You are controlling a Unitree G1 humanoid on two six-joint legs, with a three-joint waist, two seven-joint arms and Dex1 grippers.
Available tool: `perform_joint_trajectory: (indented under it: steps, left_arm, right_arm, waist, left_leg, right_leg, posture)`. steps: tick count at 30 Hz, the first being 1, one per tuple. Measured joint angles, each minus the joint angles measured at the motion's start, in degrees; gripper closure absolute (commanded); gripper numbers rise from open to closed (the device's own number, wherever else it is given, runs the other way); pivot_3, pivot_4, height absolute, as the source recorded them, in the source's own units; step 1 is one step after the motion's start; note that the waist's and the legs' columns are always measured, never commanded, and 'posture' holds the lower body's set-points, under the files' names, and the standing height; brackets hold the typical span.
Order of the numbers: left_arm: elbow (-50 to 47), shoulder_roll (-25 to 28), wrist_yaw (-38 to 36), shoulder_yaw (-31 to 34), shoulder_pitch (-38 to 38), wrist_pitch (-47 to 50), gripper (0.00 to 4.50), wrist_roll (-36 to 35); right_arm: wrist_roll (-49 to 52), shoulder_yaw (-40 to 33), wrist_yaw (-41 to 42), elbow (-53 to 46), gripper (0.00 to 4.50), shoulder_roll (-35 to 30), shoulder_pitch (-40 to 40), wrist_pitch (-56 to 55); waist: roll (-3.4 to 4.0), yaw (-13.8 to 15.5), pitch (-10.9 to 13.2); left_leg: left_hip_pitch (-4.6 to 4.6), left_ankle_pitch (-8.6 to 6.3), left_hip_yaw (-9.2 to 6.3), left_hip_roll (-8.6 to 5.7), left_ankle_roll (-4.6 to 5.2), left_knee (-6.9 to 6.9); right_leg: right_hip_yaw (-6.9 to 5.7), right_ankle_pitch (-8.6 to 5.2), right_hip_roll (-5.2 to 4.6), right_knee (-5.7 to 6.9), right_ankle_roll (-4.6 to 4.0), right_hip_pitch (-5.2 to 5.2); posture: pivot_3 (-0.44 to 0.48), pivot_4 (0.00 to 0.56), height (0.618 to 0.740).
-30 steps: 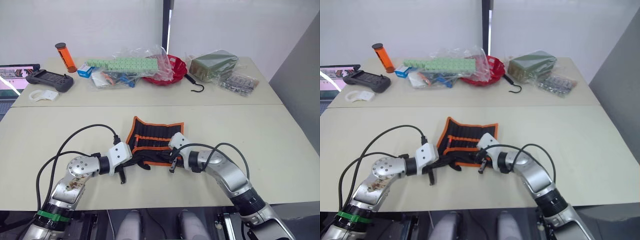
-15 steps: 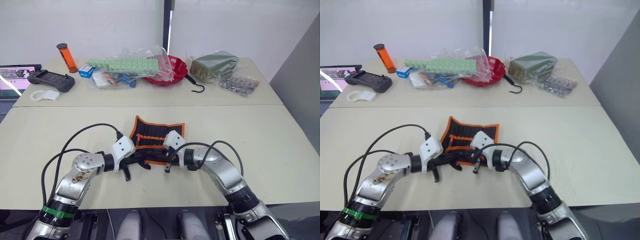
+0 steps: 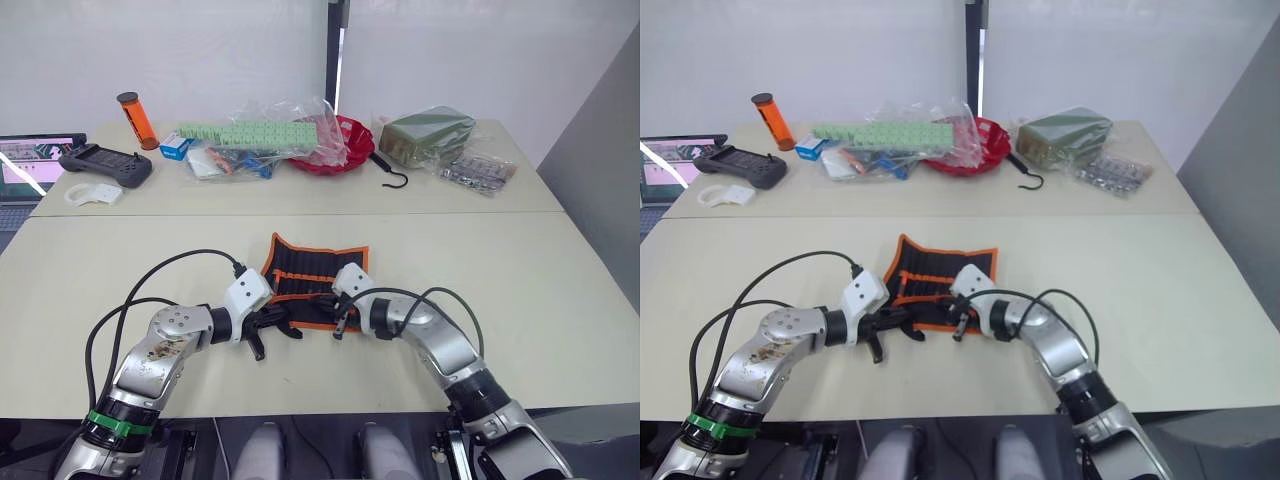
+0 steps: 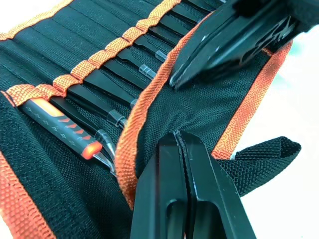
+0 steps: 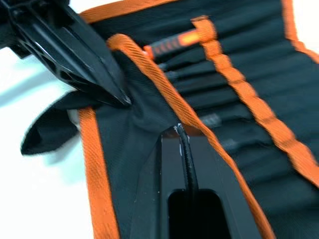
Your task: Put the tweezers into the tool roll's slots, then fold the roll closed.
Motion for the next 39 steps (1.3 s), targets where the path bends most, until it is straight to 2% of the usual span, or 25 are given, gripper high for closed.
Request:
perform_joint_trajectory:
  steps: [8,18,26,34,39]
  left_arm:
    - [3.22,-0.05,1.15,1.75,-2.50,-0.27,4.50,-1.16]
    - [7.37,-0.77,-1.03,2.12,-4.72,-4.06,4.50,-3.12]
    - [14.21,-2.14,-1.20,0.59,-8.51,-9.05,4.50,-0.71]
    - [22.23,-2.06,-2.44,-1.47,-10.04,-19.75,4.50,2.13]
    - [23.37,-2.69,-2.43,-0.92,-10.47,-19.69,4.50,1.37]
  right_arm:
    - [-0.04,-0.47,0.05,-1.13,4.45,-0.52,1.11,-0.34]
    - [-0.39,0.16,0.25,-1.64,4.45,-0.52,1.39,-0.34]
    - [-1.12,0.45,0.38,-2.16,4.45,-0.63,1.39,-0.33]
    - [-1.83,0.52,0.57,-3.50,4.45,-0.86,2.03,0.67]
    - [-1.84,0.37,0.62,-3.99,4.45,-1.29,2.70,0.67]
  waist:
    - [-0.01,0.04,0.00]
    - [-0.01,-0.02,0.00]
    - [-0.02,-0.08,0.00]
    - [-0.03,0.00,-0.08]
    - [-0.04,-0.05,-0.15]
  left_leg:
    - [-0.02,0.00,-0.01,0.00,0.00,-0.02]
    - [-0.03,0.00,0.00,0.00,0.00,-0.10]
    - [-0.01,0.00,0.00,-0.02,0.00,-0.20]
    - [0.11,0.00,0.00,-0.01,0.00,-0.27]
    - [0.17,0.00,0.00,0.00,0.00,-0.27]
  right_leg:
    - [0.00,0.01,0.00,-0.03,-0.02,-0.01]
    - [0.00,0.03,0.00,-0.09,-0.05,-0.02]
    - [0.00,0.02,-0.01,-0.13,-0.04,-0.03]
    - [0.00,-0.02,-0.01,-0.12,0.03,0.02]
    - [0.00,-0.06,0.00,-0.10,0.09,0.07]
  posture:
    - [0.000,0.150,0.740]
    - [0.000,0.150,0.740]
    - [0.000,0.150,0.740]
    - [0.000,0.150,0.740]
    - [0.000,0.150,0.740]
